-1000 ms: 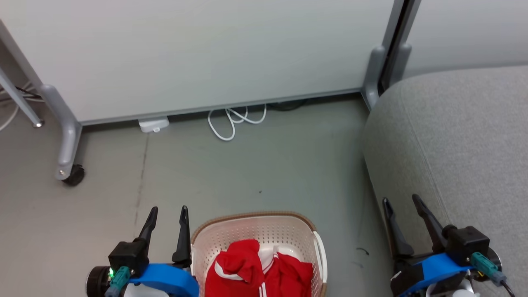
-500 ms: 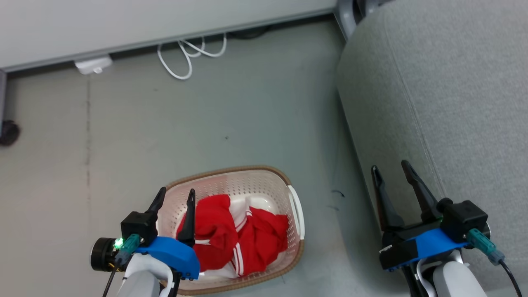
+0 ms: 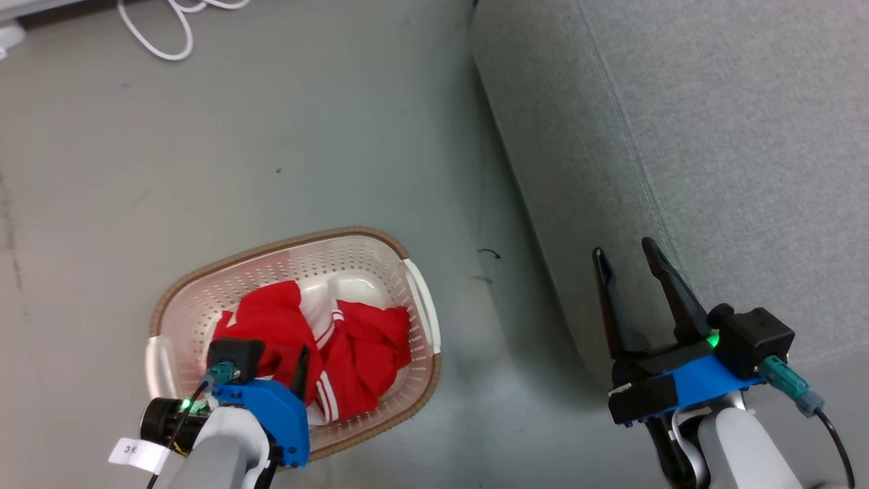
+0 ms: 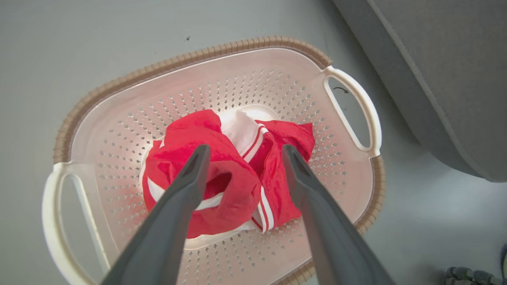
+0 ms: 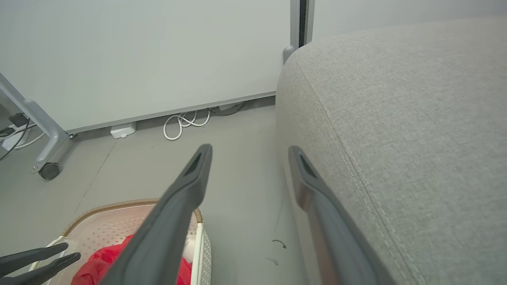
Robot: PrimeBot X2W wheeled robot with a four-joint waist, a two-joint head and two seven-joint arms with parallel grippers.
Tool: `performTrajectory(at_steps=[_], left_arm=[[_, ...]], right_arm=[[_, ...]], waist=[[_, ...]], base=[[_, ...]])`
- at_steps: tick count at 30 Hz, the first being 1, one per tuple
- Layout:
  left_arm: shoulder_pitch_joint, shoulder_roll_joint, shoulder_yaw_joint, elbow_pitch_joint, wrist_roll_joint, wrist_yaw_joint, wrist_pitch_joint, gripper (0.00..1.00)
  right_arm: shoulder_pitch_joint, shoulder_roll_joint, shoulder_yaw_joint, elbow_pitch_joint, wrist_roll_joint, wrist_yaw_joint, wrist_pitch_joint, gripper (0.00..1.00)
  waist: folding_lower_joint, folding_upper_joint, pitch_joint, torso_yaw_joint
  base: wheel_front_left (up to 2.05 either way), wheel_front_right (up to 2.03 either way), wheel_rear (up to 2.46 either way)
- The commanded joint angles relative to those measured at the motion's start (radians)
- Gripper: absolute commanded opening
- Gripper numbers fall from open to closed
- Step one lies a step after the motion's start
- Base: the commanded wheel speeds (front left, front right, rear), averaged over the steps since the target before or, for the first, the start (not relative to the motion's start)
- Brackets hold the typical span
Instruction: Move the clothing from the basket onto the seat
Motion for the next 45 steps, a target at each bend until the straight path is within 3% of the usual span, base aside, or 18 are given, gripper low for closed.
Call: performTrajectory(at_steps=[1,6,11,21,22,23,24,33,45], left_arm=[[-0.026,0.010,-0.003,0.026,-0.008,-0.004,0.010,1.00],[-0.057,0.034,0.001,0.107,-0.021,-0.003,0.039,1.00],[-0.091,0.057,0.008,0.160,-0.023,0.026,0.048,1.00],[-0.159,0.088,0.004,0.269,-0.031,0.048,0.080,1.00],[-0.166,0.090,0.003,0.279,-0.033,0.045,0.080,0.59],[-0.171,0.091,0.000,0.287,-0.033,0.041,0.076,0.05],[-0.176,0.092,-0.003,0.294,-0.035,0.035,0.073,0.00],[-0.204,0.096,-0.025,0.348,-0.052,0.000,0.033,0.00],[-0.226,0.067,-0.053,0.379,-0.087,-0.009,0.004,0.00]], right_arm=[[-0.020,-0.003,0.004,-0.006,0.009,0.000,-0.005,1.00],[-0.023,-0.003,0.021,-0.027,0.036,0.000,-0.005,1.00],[-0.028,-0.003,0.036,-0.039,0.056,0.000,-0.005,1.00],[-0.043,-0.003,0.051,-0.050,0.090,0.000,-0.005,1.00],[-0.046,-0.003,0.053,-0.049,0.091,0.000,-0.005,1.00],[-0.047,-0.002,0.055,-0.048,0.093,0.000,-0.005,1.00],[-0.049,-0.002,0.057,-0.047,0.096,0.000,-0.005,1.00],[-0.055,-0.003,0.062,-0.043,0.098,0.000,-0.005,1.00],[-0.055,-0.003,0.051,-0.035,0.077,0.000,-0.005,1.00]], waist=[[-0.0002,0.0001,0.038,-0.040],[-0.0002,0.0001,0.073,-0.081],[-0.0002,0.0001,0.112,-0.110],[-0.0002,0.0001,0.168,-0.137],[-0.0002,0.0001,0.170,-0.137],[-0.0002,0.0001,0.171,-0.137],[-0.0002,0.0001,0.171,-0.136],[-0.0002,0.0001,0.163,-0.129],[-0.0002,0.0001,0.131,-0.098]], base=[[0.00,0.00,0.00],[0.00,0.00,0.00],[0.00,0.00,0.00],[0.00,0.00,0.00],[0.00,0.00,0.00],[0.00,0.00,0.00],[0.00,0.00,0.00],[0.00,0.00,0.00],[0.00,0.00,0.00]])
